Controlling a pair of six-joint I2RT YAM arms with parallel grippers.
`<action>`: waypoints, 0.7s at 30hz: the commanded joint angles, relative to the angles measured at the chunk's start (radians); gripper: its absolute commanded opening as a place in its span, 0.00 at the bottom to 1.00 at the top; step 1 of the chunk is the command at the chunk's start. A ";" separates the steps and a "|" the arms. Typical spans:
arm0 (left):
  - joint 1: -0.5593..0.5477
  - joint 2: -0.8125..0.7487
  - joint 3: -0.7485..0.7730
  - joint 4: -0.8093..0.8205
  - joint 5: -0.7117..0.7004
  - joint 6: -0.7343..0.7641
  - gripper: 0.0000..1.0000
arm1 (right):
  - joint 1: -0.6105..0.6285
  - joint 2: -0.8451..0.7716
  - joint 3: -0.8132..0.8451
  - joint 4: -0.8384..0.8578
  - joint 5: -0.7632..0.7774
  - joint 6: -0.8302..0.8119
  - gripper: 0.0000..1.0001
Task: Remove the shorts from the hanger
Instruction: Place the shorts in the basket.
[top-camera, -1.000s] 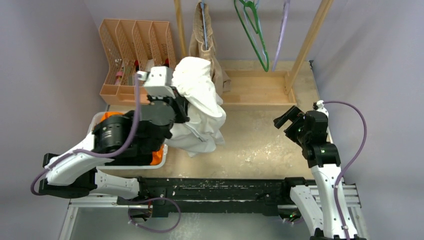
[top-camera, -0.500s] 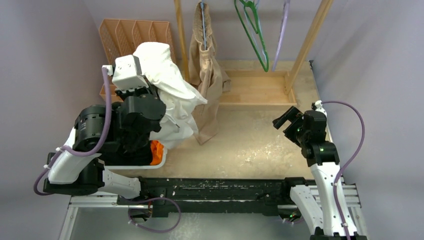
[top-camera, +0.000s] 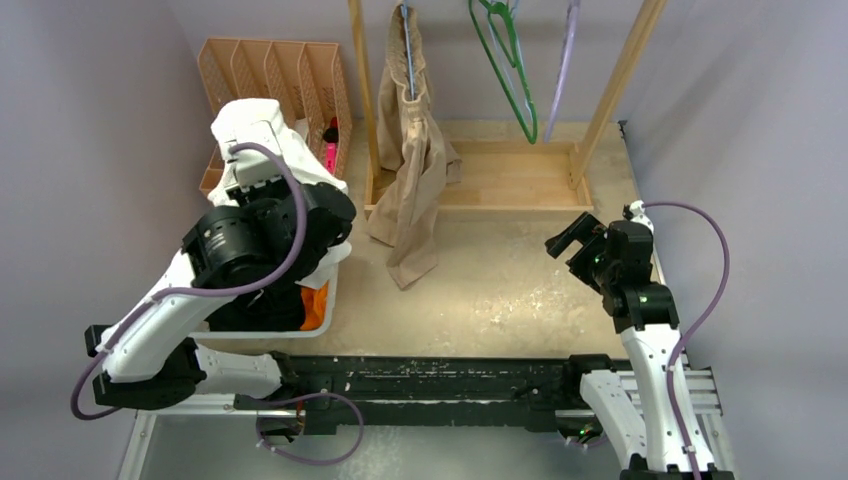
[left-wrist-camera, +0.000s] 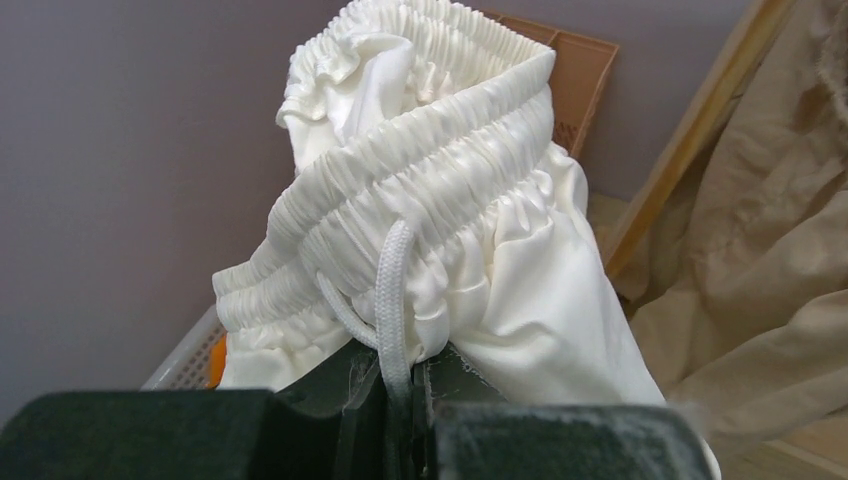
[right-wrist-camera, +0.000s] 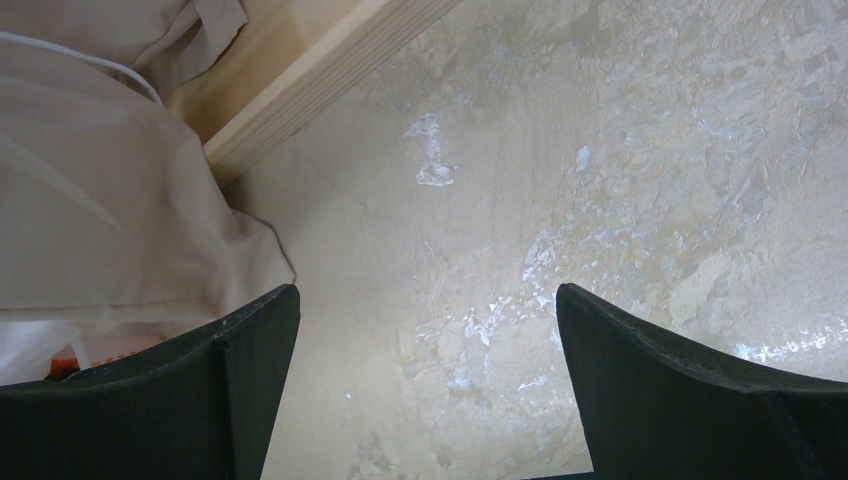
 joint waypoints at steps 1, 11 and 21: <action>0.130 -0.016 -0.124 0.097 0.024 0.041 0.00 | -0.002 0.007 0.001 0.036 -0.012 -0.013 0.98; 0.493 -0.127 -0.217 0.153 0.099 0.150 0.00 | -0.002 0.001 0.000 0.042 -0.022 -0.022 0.99; 0.506 -0.160 -0.110 0.030 0.004 0.093 0.00 | -0.002 0.012 0.001 0.047 -0.030 -0.036 0.99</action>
